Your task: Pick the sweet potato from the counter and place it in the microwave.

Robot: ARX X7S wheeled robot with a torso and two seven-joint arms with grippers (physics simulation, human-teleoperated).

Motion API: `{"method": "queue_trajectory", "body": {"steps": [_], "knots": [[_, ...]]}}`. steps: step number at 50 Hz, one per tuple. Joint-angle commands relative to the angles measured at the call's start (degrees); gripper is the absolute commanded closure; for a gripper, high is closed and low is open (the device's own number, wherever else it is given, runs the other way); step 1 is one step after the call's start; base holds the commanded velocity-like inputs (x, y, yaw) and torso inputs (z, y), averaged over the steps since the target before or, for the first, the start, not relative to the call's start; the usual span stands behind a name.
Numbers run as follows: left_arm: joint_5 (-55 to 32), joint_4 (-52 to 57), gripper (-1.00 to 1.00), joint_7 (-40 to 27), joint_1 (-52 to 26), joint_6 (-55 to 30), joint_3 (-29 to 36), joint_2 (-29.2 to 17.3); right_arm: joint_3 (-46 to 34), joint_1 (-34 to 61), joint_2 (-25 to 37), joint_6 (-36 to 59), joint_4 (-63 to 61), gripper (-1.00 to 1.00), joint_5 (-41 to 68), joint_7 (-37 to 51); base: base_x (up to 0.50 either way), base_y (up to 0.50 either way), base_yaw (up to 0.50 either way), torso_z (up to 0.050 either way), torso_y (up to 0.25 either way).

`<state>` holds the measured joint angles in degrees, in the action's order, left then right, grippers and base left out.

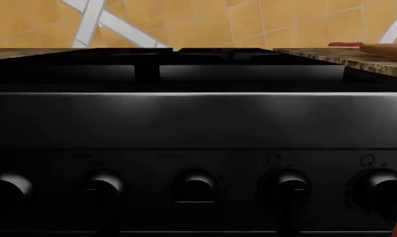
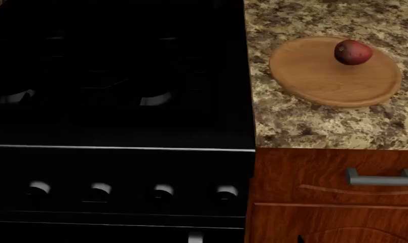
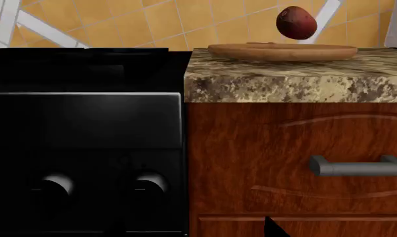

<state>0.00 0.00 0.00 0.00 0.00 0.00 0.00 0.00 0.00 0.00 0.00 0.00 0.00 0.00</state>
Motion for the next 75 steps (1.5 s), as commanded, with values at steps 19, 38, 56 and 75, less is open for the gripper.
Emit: {"method": "queue_trajectory", "body": {"steps": [19,38,56,75], "knots": [[-3.23,1.21,-1.0,-4.44,0.39,0.14,3.83,-3.35,-3.89,0.0,3.22,0.43,-0.65,-1.0,2.98,3.79,0.0,0.0,0.0,0.005,0.0],[-4.34,0.56,-1.0,-6.16,0.17,0.46,5.55,-4.74,-5.57,-0.09,4.65,-0.33,-0.38,-1.0,4.26,5.53,0.0,0.0,0.0,0.05,0.0],[-5.22,0.62,-1.0,-7.6,0.06,0.52,6.91,-5.9,-6.9,0.05,5.78,-0.32,-0.36,-1.0,5.43,6.85,0.0,0.0,0.0,0.05,0.0],[-5.77,0.89,-1.0,-9.37,-0.42,-0.2,8.15,-6.73,-7.87,0.84,6.8,0.2,-0.04,-1.0,6.75,7.87,0.0,0.0,0.0,0.036,0.0]]}}
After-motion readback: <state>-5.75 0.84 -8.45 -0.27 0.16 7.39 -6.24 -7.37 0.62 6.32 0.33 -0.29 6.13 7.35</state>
